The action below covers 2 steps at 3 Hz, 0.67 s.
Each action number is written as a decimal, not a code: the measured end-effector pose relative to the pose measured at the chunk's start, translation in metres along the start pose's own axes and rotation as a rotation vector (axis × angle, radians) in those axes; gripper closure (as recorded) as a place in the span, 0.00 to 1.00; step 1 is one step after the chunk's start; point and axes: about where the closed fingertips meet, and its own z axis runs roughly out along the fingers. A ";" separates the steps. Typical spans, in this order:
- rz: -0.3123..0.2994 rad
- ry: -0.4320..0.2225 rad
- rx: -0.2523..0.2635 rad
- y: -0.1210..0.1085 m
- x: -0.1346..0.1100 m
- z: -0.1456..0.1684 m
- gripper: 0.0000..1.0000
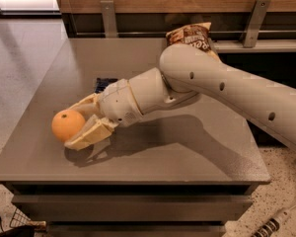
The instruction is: Pick orange
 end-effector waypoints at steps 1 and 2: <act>-0.075 -0.017 0.017 -0.004 -0.046 -0.037 1.00; -0.156 -0.022 0.052 -0.001 -0.090 -0.069 1.00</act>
Offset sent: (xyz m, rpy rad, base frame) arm -0.0068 -0.0600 0.1757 0.0942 -0.2651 -0.0121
